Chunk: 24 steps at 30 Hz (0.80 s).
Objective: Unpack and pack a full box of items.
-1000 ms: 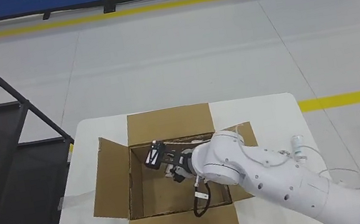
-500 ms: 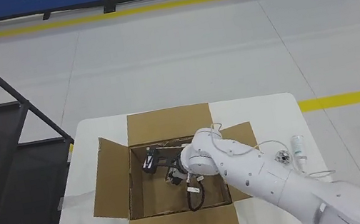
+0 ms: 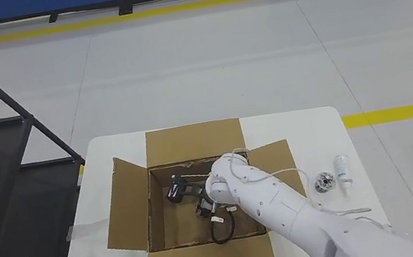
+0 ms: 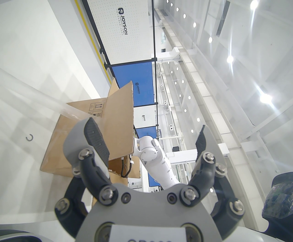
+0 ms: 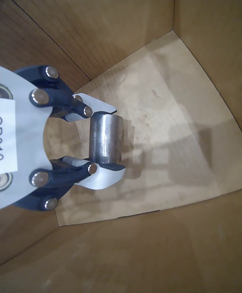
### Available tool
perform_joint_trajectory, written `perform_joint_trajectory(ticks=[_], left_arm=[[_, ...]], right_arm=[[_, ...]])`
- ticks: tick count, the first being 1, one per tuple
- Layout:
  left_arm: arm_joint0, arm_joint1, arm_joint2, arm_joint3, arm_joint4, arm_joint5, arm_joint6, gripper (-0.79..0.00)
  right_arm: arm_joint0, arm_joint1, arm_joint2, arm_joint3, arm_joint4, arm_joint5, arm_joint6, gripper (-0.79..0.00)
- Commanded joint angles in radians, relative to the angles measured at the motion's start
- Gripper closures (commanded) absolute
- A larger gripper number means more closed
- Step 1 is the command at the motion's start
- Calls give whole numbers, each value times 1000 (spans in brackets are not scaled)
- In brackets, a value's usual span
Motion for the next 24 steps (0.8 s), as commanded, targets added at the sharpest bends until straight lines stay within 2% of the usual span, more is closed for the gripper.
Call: perform_joint_trajectory(ticks=[1,9,10,13,18,22,24], left_arm=[[0,0,0,0,0,0,0,-785],[0,0,0,0,0,0,0,-785],[0,0,0,0,0,0,0,-785],[0,0,0,0,0,0,0,-785],[0,0,0,0,0,0,0,-785],[0,0,0,0,0,0,0,-785],[0,0,0,0,0,0,0,-785]], right_arm=[[3,-13,2,25,-2,-13,-5,-382],[14,-49,9,71,-18,-45,-19,-391],[14,-53,10,73,-21,-46,-19,-449],[16,-61,13,81,-29,-47,-19,-693],[15,-70,18,91,-45,-44,-32,-763],[20,-72,24,92,-60,-50,-63,-785],[25,-69,28,86,-68,-86,-99,-773]])
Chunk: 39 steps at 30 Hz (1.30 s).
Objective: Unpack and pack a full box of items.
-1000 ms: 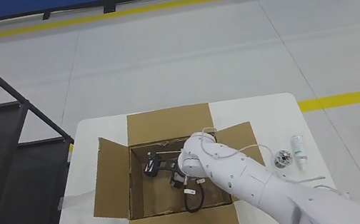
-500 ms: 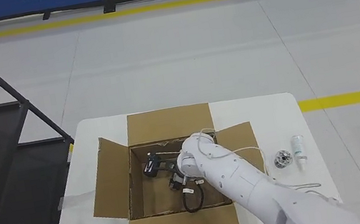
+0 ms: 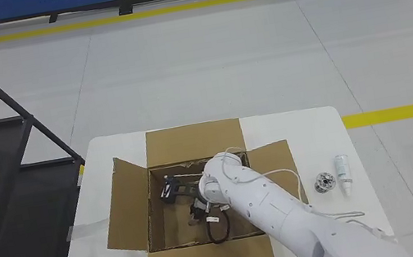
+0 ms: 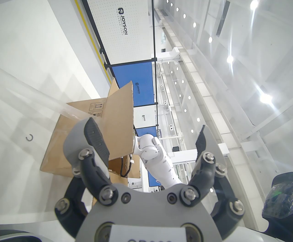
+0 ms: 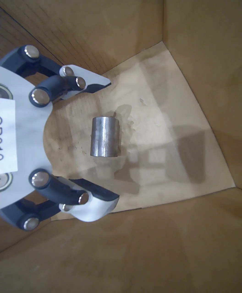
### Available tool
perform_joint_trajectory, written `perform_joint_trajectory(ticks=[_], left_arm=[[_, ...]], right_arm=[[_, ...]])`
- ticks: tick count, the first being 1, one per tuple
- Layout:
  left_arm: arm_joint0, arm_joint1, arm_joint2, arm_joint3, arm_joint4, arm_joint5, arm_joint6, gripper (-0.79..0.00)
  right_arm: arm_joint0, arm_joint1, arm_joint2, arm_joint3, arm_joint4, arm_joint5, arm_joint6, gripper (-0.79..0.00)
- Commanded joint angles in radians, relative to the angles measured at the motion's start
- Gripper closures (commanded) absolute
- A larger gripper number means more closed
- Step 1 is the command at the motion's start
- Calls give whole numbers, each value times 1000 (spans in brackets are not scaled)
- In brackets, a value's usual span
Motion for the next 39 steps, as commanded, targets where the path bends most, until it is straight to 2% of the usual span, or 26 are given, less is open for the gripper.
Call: perform_joint_trajectory(ticks=[1,8,14,20,23,26,29,35,39], left_arm=[[0,0,0,0,0,0,0,-785],[0,0,0,0,0,0,0,-785],[0,0,0,0,0,0,0,-785],[0,0,0,0,0,0,0,-785],[0,0,0,0,0,0,0,-785],[0,0,0,0,0,0,0,-785],[0,0,0,0,0,0,0,-785],[0,0,0,0,0,0,0,-785],[0,0,0,0,0,0,0,-785]], right_arm=[[4,5,3,-1,-10,-40,-38,-773],[12,30,13,-34,-65,-96,-165,-776],[11,75,26,-104,-142,-121,-314,-785],[-2,146,71,-221,-203,-53,-395,-785],[-25,196,115,-317,-226,16,-410,-785],[-70,263,174,-445,-260,28,-415,-785],[-131,341,255,-599,-290,-23,-375,-785],[-325,481,468,-952,-357,-97,-256,-785],[-478,542,618,-1156,-405,-54,-223,-785]])
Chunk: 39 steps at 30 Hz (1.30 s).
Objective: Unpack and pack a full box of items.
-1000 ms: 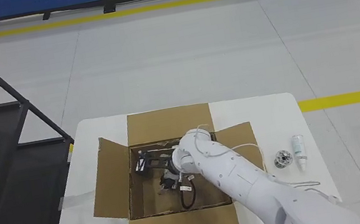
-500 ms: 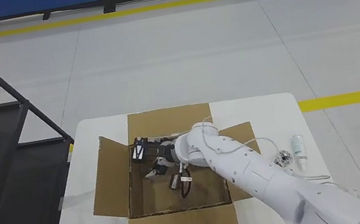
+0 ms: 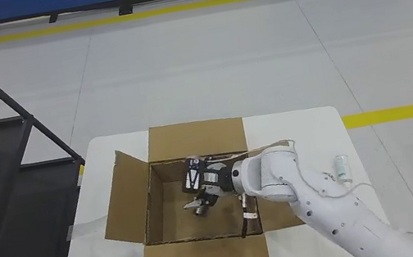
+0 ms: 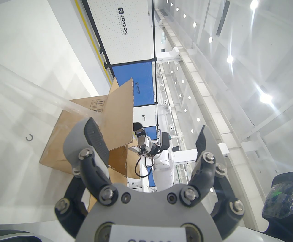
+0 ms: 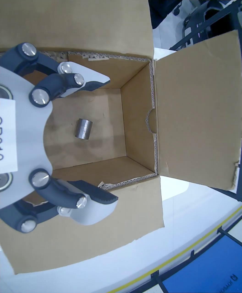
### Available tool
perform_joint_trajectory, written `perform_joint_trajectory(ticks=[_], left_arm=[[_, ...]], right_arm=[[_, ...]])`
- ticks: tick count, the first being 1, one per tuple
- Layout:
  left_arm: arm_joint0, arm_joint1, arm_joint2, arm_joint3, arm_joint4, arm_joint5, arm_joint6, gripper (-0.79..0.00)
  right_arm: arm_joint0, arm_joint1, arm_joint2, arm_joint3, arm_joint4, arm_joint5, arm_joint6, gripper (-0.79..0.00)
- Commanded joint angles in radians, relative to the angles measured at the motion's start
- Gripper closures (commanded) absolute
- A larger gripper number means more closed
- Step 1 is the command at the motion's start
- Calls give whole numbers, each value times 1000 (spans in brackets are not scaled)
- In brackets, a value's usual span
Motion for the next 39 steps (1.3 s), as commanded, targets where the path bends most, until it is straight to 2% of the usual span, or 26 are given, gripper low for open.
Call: perform_joint_trajectory(ticks=[1,7,9,15,22,25,29,37,39], left_arm=[[0,0,0,0,0,0,0,-785],[0,0,0,0,0,0,0,-785],[0,0,0,0,0,0,0,-785],[0,0,0,0,0,0,0,-785],[0,0,0,0,0,0,0,-785],[0,0,0,0,0,0,0,-785],[0,0,0,0,0,0,0,-785],[0,0,0,0,0,0,0,-785],[0,0,0,0,0,0,0,-785]], right_arm=[[-84,24,81,-103,-28,52,13,-785],[-309,70,261,-324,-161,287,53,-785],[-374,81,313,-375,-185,320,63,-785],[-535,114,493,-458,-201,282,0,-785],[-664,146,700,-461,-176,143,-138,-785],[-673,158,765,-402,-163,73,-163,-785],[-618,176,815,-262,-109,-94,-122,-785],[-397,201,782,127,-27,-340,29,-785],[-349,207,758,212,-11,-363,60,-785]])
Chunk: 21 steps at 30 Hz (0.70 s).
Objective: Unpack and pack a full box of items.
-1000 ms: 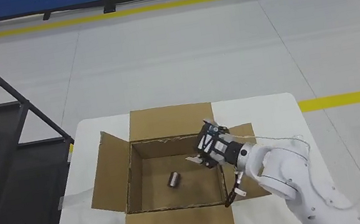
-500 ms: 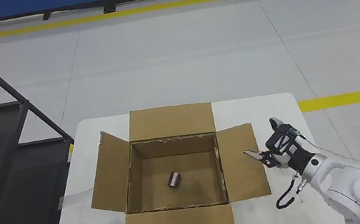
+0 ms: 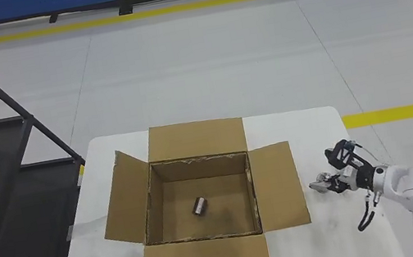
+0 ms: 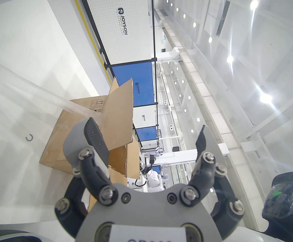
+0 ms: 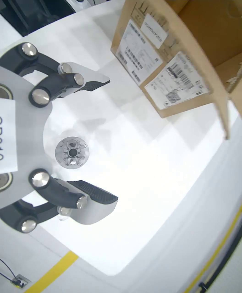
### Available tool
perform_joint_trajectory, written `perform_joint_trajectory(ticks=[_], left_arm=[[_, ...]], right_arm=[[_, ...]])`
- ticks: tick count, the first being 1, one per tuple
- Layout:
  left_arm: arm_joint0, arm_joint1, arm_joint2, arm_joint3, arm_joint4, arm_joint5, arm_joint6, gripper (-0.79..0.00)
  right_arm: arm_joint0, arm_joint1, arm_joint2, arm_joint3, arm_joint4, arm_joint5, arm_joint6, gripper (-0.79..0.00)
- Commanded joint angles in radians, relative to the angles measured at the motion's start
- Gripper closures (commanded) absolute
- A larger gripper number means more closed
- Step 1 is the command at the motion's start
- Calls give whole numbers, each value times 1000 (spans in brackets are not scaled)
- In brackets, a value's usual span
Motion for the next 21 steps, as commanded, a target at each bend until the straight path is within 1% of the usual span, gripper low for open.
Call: perform_joint_trajectory(ticks=[1,5,7,14,21], left_arm=[[0,0,0,0,0,0,0,-785],[0,0,0,0,0,0,0,-785],[0,0,0,0,0,0,0,-785],[0,0,0,0,0,0,0,-785],[0,0,0,0,0,0,0,-785]], right_arm=[[49,6,-27,91,18,-7,31,-785],[105,23,-83,195,62,-7,61,-785],[119,33,-113,218,79,-7,72,-785],[125,71,-190,230,130,-7,85,-785],[133,100,-225,253,177,-7,105,-785]])
